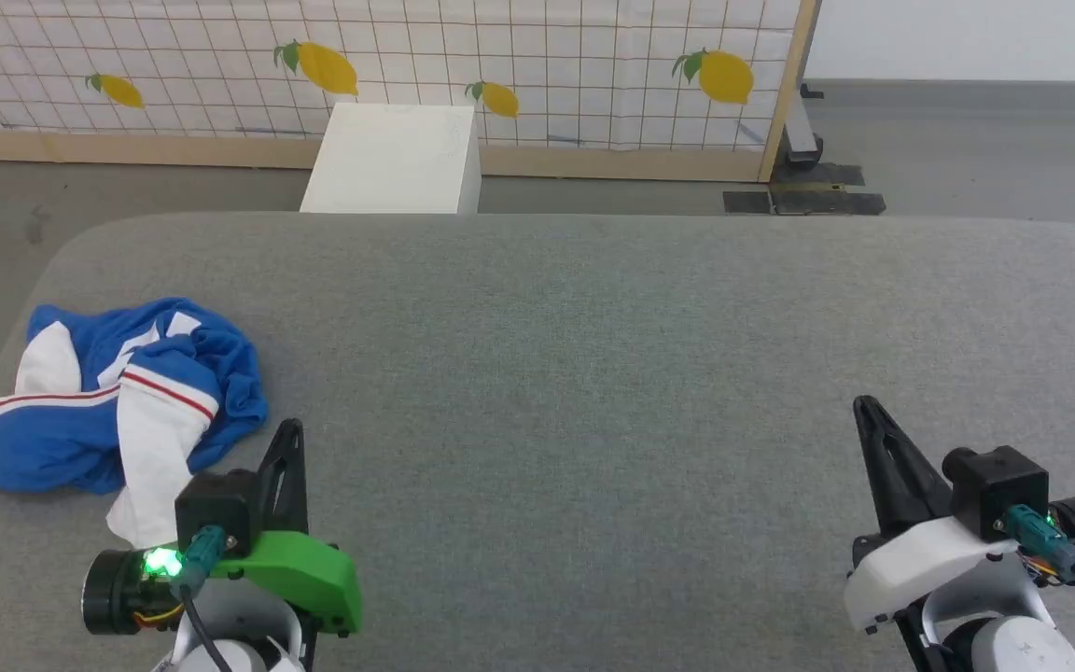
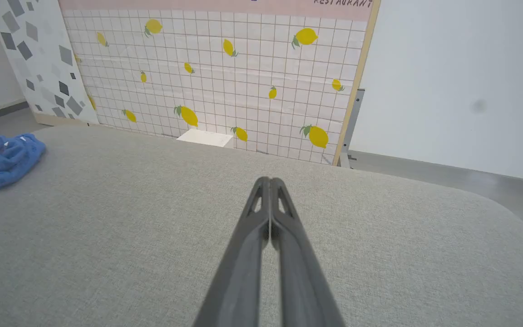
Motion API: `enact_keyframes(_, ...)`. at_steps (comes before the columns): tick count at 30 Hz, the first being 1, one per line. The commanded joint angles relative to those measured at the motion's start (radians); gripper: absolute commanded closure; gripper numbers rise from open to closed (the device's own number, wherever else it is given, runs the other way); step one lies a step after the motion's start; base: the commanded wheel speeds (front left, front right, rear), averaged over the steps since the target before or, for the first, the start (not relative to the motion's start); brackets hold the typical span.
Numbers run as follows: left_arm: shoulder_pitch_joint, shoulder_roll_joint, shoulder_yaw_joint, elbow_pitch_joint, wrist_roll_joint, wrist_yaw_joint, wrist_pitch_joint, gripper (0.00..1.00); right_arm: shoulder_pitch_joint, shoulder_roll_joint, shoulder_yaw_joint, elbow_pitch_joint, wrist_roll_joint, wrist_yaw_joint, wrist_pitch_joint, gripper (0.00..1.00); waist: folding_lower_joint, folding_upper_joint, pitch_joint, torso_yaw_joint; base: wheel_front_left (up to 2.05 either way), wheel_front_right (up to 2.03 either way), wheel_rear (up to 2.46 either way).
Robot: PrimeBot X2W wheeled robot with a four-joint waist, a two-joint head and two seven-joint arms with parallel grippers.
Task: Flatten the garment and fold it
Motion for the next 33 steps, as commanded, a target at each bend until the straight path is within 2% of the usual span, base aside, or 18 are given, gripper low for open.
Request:
enact_keyframes(1, 0.011, -0.005, 0.001, -0.002, 0.010, 0.007, 0.001, 1.00, 0.014, 0.001, 0.001, -0.005, -0.006, -0.002, 0.000, 1.00, 0.0000, 0.0000, 0.000, 0.000, 0.00, 0.00, 0.00)
enact_keyframes(27, 0.011, -0.005, 0.001, -0.002, 0.010, 0.007, 0.001, 1.00, 0.014, 0.001, 0.001, -0.005, -0.006, -0.002, 0.000, 1.00, 0.0000, 0.0000, 0.000, 0.000, 0.00, 0.00, 0.00)
enact_keyframes(28, 0.000, 0.000, 0.000, 0.000, 0.000, 0.000, 0.000, 0.00, 0.000, 0.000, 0.000, 0.000, 0.000, 0.000, 0.000, 0.00, 0.0000, 0.0000, 0.000, 0.000, 0.00, 0.00, 0.00)
enact_keyframes(33, 0.001, 0.000, -0.003, 0.003, -0.004, 0.000, -0.004, 0.00, 0.003, 0.000, -0.001, 0.005, 0.007, 0.000, -0.005, 0.00, 0.0000, 0.0000, 0.000, 0.000, 0.00, 0.00, 0.00)
